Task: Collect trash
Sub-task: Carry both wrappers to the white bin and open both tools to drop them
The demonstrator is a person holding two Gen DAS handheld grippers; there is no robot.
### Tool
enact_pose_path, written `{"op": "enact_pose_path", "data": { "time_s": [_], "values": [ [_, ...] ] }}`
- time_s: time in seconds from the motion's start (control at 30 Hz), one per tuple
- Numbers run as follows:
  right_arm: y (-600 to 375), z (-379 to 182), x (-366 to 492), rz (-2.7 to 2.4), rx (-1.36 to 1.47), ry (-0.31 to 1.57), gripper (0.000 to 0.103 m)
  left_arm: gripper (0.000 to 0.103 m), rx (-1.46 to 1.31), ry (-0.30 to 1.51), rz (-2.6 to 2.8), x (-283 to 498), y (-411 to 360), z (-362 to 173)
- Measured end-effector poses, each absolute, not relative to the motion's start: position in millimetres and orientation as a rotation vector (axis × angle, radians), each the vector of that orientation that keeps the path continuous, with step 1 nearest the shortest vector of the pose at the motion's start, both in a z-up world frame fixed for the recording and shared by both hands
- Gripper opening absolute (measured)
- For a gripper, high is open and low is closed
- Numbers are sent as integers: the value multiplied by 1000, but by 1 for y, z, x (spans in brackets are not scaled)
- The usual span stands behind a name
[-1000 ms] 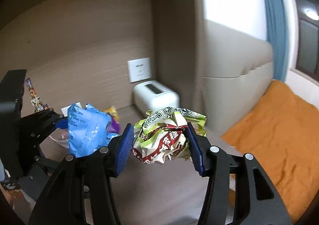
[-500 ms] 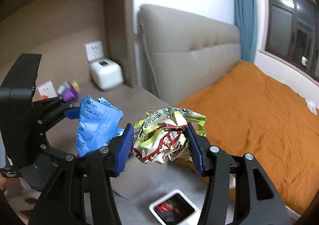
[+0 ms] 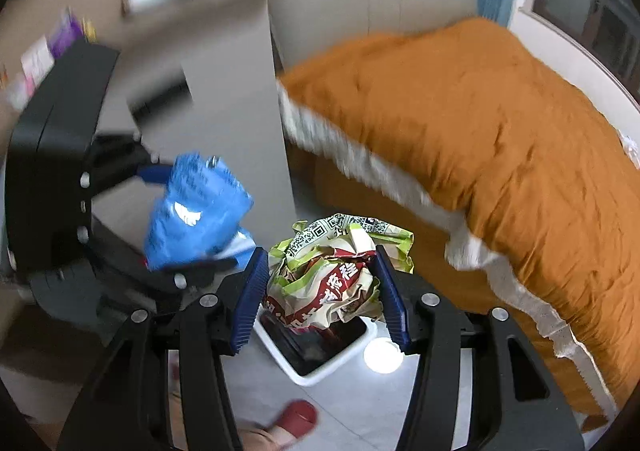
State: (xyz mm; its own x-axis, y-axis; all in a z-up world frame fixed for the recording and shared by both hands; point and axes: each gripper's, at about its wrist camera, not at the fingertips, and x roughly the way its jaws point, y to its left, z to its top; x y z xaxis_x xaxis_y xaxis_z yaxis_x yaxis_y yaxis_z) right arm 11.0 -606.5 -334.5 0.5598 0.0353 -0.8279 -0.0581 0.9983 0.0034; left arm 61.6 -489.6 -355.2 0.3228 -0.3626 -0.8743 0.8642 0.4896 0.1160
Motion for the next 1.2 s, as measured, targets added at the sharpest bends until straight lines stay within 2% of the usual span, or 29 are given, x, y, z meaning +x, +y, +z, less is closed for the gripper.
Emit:
{"op": "enact_pose_path", "data": {
  "time_s": [0.23,0.33,0.43,0.47,0.5,0.57,0.7,0.87,1.2],
  "values": [
    [-620,-487,14,125,10,1090,54,72,720,1034,-949,64,-514,-513],
    [-623,-540,10,155,6,1112,54,72,737,1063,-975,62,-521,-560],
    [-625,-581,8,186,-6,1132,58,78,737,1099,-1021,63,-525,-604],
    [-625,-596,8,203,-20,1149,76,88,740,1104,-1036,62,-523,-617],
    [-626,-607,8,202,-44,1153,99,99,742,1100,-1041,61,-522,-626],
    [-628,-622,6,200,-79,1152,99,99,738,1090,-1045,60,-521,-640],
    [-630,-635,4,191,-118,1182,99,99,749,1111,-1039,63,-520,-653],
    [-633,-619,5,173,-109,1163,99,99,769,1093,-1030,64,-522,-642],
    [-636,-540,9,149,-76,1110,99,99,757,1036,-1043,63,-518,-565]
  ]
}}
